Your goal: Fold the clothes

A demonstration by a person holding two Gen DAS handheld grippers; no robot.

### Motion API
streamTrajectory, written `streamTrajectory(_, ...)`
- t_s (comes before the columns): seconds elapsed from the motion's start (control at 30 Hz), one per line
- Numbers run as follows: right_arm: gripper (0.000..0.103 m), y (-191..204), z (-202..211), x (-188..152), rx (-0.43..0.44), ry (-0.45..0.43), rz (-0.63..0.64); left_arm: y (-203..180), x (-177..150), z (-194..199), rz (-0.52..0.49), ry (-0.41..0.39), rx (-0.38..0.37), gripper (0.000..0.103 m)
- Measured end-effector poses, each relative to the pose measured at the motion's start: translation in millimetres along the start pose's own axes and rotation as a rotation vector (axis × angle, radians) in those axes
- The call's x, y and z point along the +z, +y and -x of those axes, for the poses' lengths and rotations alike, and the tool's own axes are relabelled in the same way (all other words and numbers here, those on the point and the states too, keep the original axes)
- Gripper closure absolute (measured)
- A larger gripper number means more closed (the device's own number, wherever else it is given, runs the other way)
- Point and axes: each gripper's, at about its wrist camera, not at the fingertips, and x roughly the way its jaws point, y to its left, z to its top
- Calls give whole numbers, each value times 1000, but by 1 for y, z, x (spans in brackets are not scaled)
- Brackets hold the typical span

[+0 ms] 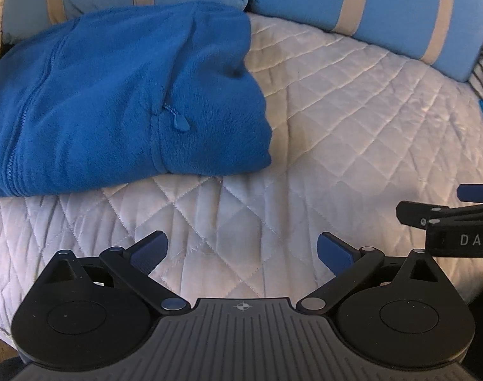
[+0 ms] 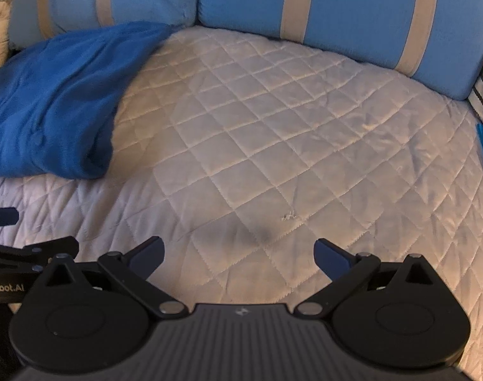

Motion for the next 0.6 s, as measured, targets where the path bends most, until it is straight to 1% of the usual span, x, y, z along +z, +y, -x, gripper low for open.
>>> streamTrajectory(0.2, 0, -1, -20, 4, -40, 8, -16, 1, 2, -18, 13, 19, 20, 0)
streamTrajectory(0.3, 0, -2, -29, 4, -45, 17, -27, 3, 2, -25, 24, 25, 25, 0)
streamTrajectory(0.6, 0, -5, -47, 0, -54, 35, -72, -3, 2, -35, -8, 3, 67, 0)
